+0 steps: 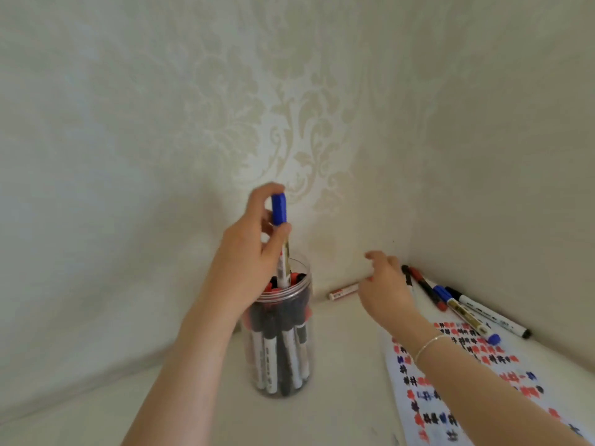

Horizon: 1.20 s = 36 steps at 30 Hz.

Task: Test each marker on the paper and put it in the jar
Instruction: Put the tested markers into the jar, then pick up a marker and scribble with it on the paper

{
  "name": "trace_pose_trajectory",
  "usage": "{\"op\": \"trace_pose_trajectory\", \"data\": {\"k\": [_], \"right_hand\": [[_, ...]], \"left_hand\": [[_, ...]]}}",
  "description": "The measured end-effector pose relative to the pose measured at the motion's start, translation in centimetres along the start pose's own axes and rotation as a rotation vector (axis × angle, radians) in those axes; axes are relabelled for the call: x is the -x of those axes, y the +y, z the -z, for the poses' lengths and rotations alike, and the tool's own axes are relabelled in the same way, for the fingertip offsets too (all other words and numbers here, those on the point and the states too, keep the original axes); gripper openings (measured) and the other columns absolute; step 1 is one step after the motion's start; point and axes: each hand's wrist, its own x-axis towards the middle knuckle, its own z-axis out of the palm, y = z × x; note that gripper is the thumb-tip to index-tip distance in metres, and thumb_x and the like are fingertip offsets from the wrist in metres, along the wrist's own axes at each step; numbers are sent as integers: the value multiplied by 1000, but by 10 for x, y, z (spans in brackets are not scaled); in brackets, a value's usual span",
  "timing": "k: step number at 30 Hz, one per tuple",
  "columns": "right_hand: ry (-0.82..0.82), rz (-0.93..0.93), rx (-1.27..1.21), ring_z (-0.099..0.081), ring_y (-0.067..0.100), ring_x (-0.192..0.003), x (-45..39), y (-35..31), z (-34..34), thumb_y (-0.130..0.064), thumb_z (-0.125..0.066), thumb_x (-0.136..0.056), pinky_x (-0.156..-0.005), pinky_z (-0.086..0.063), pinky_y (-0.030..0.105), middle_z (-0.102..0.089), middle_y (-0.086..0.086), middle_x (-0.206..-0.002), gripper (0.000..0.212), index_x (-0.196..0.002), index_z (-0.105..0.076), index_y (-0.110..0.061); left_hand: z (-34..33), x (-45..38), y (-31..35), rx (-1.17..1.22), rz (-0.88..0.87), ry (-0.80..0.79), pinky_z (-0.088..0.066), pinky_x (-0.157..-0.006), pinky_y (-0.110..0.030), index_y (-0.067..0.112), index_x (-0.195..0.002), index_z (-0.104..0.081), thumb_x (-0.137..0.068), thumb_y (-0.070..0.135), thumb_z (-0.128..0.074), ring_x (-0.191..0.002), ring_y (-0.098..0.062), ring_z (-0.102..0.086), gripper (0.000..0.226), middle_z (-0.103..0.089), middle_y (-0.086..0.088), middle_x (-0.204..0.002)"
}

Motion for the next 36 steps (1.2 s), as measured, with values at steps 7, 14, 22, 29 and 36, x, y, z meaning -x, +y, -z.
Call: {"op": "trace_pose_trajectory", "data": {"k": [7,14,22,29,36], "right_hand": [[-194,-244,649,-38,35,-127,-18,75,-16,-16,-37,-92,-107,-29,42,-35,22,-140,59,-147,-17,-13],[-26,-60,880,-49,24,-117,-29,83,-31,-13,-31,-96,-99,-37,36,-48,10,-130,40,-136,-38,-9],[62,-149,922,-47,24,-112,-33,92,-33,-24,-36,-95,-96,-36,37,-47,9,-125,32,-117,-56,-12],[337,-4,351,-52,26,-77,-18,41,3,-39,-44,-94,-70,-37,34,-53,8,-93,29,-93,-51,-11],[405,103,-507,-61,29,-57,24,-35,47,-18,-62,-77,-53,-51,40,-63,18,-68,23,-78,-51,2]], "left_hand": [[0,-5,-8,-180,92,-257,-51,-69,-25,43,-108,-35,-92,19,-58,-77,-8,-65,37,-61,14,-100],[-5,-10,-11,-335,146,-308,-47,-71,-27,29,-79,-48,-83,24,-68,-86,-11,-59,21,-49,8,-94],[-9,-18,-9,-518,218,-410,-33,-47,-25,8,-59,-66,-86,32,-61,-51,-19,-49,37,-55,-8,-56],[-10,-5,7,-544,-60,110,-37,-57,-27,17,-62,-53,-89,33,-56,-64,-15,-53,31,-51,8,-82],[-53,18,46,-257,-283,-142,-49,-89,-29,17,-143,-38,-93,13,-51,-120,-10,-49,51,-28,3,-151]]}}
